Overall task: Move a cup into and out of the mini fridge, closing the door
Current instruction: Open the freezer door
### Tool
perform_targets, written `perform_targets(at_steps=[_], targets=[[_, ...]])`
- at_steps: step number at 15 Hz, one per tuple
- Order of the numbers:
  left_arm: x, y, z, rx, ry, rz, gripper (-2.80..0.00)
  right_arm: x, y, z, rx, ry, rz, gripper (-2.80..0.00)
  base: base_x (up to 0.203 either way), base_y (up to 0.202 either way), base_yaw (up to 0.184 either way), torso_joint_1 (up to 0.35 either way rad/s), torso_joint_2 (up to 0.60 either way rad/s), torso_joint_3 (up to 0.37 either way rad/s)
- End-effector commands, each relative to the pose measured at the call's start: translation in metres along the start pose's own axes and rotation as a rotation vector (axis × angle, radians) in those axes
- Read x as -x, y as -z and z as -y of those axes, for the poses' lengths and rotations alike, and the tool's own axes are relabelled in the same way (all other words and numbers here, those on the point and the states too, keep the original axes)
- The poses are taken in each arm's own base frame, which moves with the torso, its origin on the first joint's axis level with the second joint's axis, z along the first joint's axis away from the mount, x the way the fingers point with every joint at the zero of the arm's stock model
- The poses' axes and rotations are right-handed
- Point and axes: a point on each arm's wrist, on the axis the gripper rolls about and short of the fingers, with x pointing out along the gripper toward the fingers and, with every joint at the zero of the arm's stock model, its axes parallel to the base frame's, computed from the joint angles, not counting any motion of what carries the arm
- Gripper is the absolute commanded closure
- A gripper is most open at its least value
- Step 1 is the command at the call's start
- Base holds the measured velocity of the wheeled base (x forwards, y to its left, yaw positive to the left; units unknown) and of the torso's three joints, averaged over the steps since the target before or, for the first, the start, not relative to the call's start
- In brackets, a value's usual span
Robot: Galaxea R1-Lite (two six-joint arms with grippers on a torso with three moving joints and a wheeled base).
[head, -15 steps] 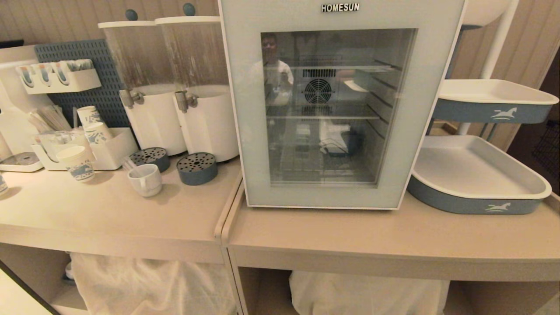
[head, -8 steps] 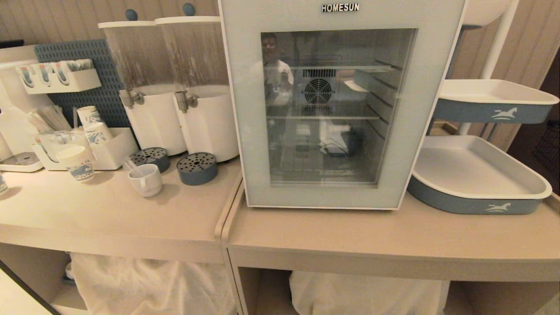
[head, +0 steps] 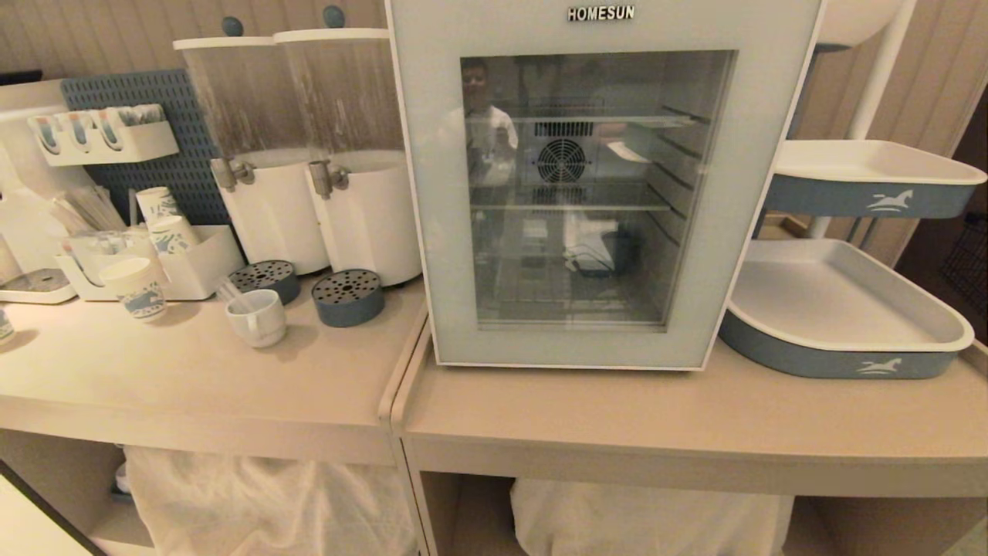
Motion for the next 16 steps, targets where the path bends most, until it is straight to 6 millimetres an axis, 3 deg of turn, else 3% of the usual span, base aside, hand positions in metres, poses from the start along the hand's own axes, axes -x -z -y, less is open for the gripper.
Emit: perform_targets(at_steps=[1, 3, 5, 7, 9, 12, 16], targets=[[0.021, -0.052, 0.009, 0.003, 0.052, 0.051, 0.0, 0.0, 0.0, 0.0, -0.001, -0.001, -0.001, 0.0, 0.0, 0.0, 0.0, 0.0, 0.0, 0.0], [0.034, -0.119, 0.015, 0.026, 0.131, 0.075, 0.0, 0.0, 0.0, 0.0, -0.001, -0.001, -0.001, 0.0, 0.0, 0.0, 0.0, 0.0, 0.0, 0.0], [0.04, -0.181, 0.009, 0.057, 0.245, 0.066, 0.0, 0.0, 0.0, 0.0, -0.001, -0.001, -0.001, 0.0, 0.0, 0.0, 0.0, 0.0, 0.0, 0.0], [0.021, -0.223, -0.007, 0.083, 0.439, -0.048, 0.0, 0.0, 0.0, 0.0, -0.001, -0.001, -0.001, 0.0, 0.0, 0.0, 0.0, 0.0, 0.0, 0.0], [-0.017, -0.238, 0.002, 0.064, 0.517, -0.201, 0.0, 0.0, 0.0, 0.0, -0.001, -0.001, -0.001, 0.0, 0.0, 0.0, 0.0, 0.0, 0.0, 0.0], [-0.04, -0.249, 0.015, 0.074, 0.535, -0.247, 0.0, 0.0, 0.0, 0.0, -0.001, -0.001, -0.001, 0.0, 0.0, 0.0, 0.0, 0.0, 0.0, 0.0], [-0.152, -0.252, 0.079, 0.148, 0.505, -0.432, 0.0, 0.0, 0.0, 0.0, -0.001, -0.001, -0.001, 0.0, 0.0, 0.0, 0.0, 0.0, 0.0, 0.0]])
